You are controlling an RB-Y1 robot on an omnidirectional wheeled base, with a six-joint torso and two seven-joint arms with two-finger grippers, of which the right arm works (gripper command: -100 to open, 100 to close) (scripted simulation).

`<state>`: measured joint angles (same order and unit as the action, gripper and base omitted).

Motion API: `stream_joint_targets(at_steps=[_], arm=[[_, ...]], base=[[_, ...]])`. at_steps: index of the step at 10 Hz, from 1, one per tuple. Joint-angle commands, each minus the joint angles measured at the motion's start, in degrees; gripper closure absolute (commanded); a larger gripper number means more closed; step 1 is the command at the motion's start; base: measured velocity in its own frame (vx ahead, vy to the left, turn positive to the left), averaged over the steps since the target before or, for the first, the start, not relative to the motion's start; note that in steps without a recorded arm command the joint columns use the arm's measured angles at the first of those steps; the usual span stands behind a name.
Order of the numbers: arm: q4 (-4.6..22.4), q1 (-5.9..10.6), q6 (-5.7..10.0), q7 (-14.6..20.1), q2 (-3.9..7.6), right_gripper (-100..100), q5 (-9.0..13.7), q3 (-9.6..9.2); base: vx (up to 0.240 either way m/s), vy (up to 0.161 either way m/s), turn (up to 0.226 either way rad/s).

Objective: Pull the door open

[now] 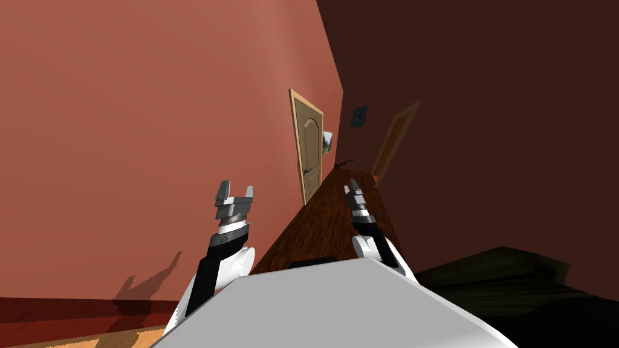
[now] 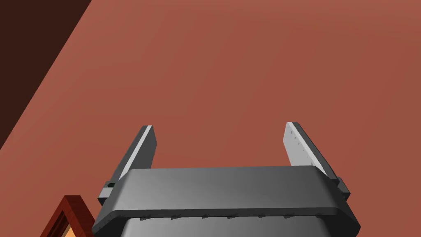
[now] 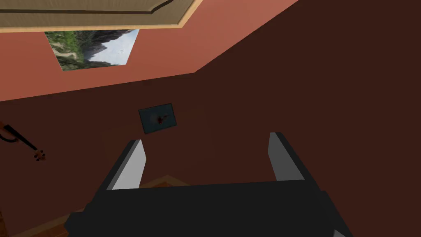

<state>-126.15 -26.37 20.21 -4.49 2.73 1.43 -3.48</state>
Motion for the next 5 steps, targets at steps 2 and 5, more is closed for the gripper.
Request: stream_joint_targets(at_steps=[2, 5], arm=[[2.11, 0.02, 0.9, 1.11, 0.58, -100, -0.77, 0.92], [5.12, 0.05, 2.18, 2.69, 1.23, -100, -1.86, 2.23]], base=[[0.111, -0.021, 0.226], [0.175, -0.075, 0.187]])
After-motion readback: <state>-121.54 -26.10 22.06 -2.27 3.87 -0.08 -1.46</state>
